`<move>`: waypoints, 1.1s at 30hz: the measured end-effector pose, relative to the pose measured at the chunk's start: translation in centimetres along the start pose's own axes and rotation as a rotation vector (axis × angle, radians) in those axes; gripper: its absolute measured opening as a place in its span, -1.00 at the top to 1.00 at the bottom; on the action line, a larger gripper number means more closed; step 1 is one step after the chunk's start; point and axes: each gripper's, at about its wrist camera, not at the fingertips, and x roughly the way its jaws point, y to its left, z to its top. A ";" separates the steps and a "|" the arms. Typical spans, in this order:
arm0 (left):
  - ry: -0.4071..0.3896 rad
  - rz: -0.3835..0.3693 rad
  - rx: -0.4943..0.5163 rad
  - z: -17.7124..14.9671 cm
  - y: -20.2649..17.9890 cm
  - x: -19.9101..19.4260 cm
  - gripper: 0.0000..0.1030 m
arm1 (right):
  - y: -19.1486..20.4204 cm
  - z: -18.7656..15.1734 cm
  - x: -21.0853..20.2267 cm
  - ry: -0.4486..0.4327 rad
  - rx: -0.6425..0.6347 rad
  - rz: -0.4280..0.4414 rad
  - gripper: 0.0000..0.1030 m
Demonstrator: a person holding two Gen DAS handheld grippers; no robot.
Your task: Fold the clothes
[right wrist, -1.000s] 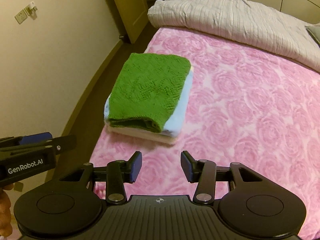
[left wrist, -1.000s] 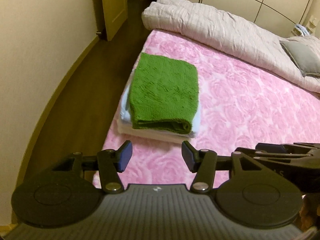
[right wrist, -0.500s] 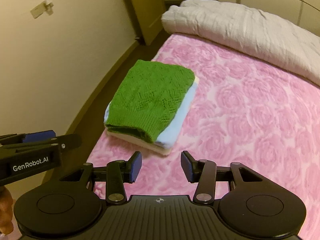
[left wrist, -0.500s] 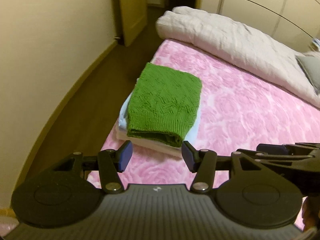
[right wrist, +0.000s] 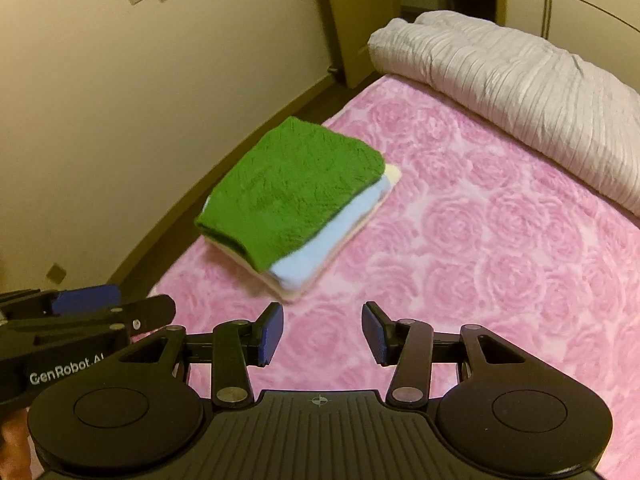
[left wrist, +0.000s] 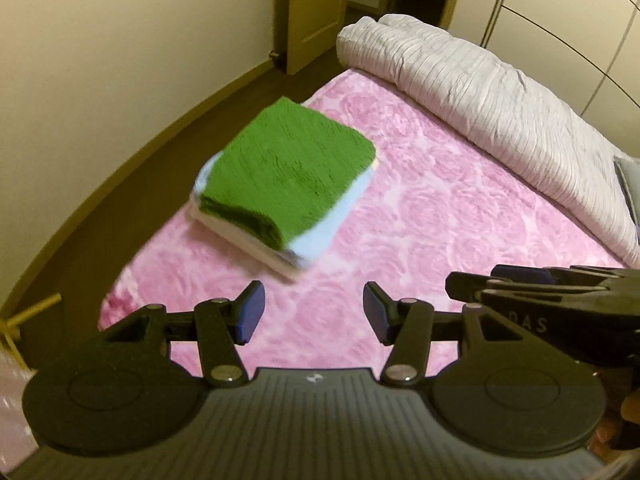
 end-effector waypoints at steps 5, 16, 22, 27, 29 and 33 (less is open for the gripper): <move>0.015 0.026 -0.043 -1.7 -2.7 -0.3 0.02 | -3.0 -0.9 -1.0 0.016 -0.036 0.024 0.07; 0.025 0.074 -0.116 -2.7 -6.8 0.5 0.02 | -7.4 -0.9 -1.2 0.042 -0.121 0.065 0.07; 0.025 0.094 -0.159 -2.0 -8.1 1.1 0.02 | -8.5 -0.1 -0.6 0.058 -0.180 0.089 0.07; 0.026 0.117 -0.173 -1.3 -8.5 1.7 0.02 | -8.8 0.9 0.0 0.054 -0.220 0.111 0.07; 0.024 0.127 -0.176 -1.1 -8.5 1.9 0.02 | -8.8 1.2 0.4 0.056 -0.228 0.125 0.07; 0.001 0.145 -0.183 -0.5 -8.2 2.0 0.02 | -8.3 2.0 1.1 0.054 -0.242 0.142 0.07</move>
